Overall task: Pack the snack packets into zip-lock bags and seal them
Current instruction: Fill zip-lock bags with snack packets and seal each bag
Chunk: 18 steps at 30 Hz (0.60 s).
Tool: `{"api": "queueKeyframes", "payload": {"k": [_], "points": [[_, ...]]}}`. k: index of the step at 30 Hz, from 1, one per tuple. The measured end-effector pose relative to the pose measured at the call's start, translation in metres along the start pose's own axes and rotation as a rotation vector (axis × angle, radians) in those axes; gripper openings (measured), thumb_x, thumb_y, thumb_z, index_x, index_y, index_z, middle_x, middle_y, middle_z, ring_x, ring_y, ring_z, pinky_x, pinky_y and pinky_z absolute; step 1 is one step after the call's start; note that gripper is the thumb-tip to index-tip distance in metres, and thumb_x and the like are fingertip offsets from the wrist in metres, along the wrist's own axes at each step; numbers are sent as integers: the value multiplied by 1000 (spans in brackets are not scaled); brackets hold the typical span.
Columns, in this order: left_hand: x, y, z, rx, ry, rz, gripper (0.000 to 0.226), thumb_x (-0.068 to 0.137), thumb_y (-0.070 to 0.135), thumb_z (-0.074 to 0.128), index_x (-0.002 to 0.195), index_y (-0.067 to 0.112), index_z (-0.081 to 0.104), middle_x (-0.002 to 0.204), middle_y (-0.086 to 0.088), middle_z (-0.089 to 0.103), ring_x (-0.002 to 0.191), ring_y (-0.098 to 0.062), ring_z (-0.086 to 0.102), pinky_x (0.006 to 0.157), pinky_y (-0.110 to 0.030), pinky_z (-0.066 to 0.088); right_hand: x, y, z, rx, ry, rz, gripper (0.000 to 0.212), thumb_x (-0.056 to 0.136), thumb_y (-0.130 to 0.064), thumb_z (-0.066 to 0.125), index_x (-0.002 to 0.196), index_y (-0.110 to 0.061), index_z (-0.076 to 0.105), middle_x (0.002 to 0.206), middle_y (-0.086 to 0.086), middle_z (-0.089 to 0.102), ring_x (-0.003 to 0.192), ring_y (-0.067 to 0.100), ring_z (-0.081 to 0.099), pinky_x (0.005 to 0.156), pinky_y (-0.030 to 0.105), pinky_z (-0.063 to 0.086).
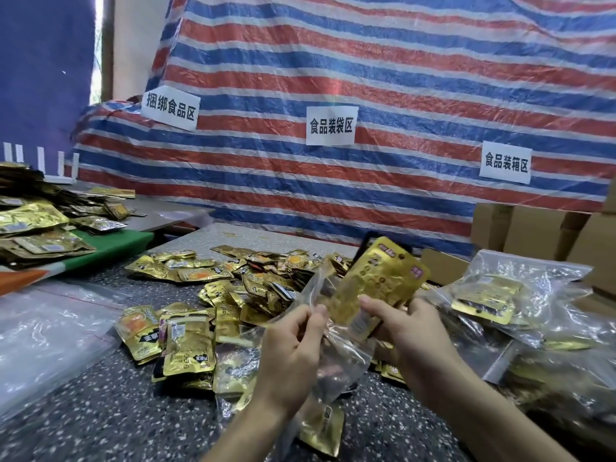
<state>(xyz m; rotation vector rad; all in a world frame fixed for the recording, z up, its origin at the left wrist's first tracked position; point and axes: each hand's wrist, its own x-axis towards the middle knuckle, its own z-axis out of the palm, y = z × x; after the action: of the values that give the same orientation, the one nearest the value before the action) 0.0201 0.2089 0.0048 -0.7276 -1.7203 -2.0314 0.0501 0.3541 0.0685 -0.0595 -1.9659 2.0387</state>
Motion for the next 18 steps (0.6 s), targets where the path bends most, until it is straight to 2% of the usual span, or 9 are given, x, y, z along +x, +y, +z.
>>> {"api": "queueKeyframes", "payload": {"k": [3,6,8,11,12,14,16,18], "points": [[0,-2,0,27,-10,2,38,95,44,53,70,16,62,56,0,60,48,-11,56,46,-23,44,-6,6,4,-141,-102,24,22,85,-13,76,104,-16,67,89,1,79,76,17,76,65,37,57],[0,0,0,16,0,-1,42,91,44,53,71,9,61,55,0,60,46,-8,53,44,-19,40,-10,1,5,-238,-166,-2,32,73,-10,84,102,-14,71,92,3,79,83,19,77,77,41,56],[1,1,-1,21,21,18,45,92,45,53,70,8,61,56,0,60,48,-8,52,45,-20,40,-11,-7,4,-261,-181,-26,36,61,-19,87,94,-12,76,91,5,79,83,21,76,79,41,55],[2,4,-2,0,60,60,43,94,44,54,74,7,64,61,-7,63,50,-19,55,42,-36,44,-8,-22,-1,-298,-155,-81,40,55,-27,87,90,-10,79,90,5,79,86,21,76,82,38,56],[3,6,-2,-15,71,77,42,94,43,53,75,7,65,60,-6,62,48,-18,53,41,-34,41,-7,-28,-3,-294,-158,-102,38,56,-28,86,88,-10,80,89,6,78,85,20,75,80,35,57],[4,10,-3,-26,101,136,40,99,36,52,75,6,64,54,3,58,43,-6,46,40,-21,35,-6,-36,-5,-260,-174,-153,34,57,-32,83,85,-12,81,87,6,78,83,19,75,77,33,56],[5,13,-4,-52,127,186,37,100,29,51,71,8,61,50,10,53,41,0,41,41,-12,31,-7,-39,-4,-229,-176,-198,35,63,-38,78,86,-11,80,91,6,79,86,20,75,85,39,54],[6,16,-5,-57,161,221,35,100,27,50,68,16,61,50,10,52,41,0,40,41,-10,30,-5,-36,-2,-111,-213,-197,44,76,-47,68,94,-8,78,99,8,78,94,21,74,90,42,52]]}}
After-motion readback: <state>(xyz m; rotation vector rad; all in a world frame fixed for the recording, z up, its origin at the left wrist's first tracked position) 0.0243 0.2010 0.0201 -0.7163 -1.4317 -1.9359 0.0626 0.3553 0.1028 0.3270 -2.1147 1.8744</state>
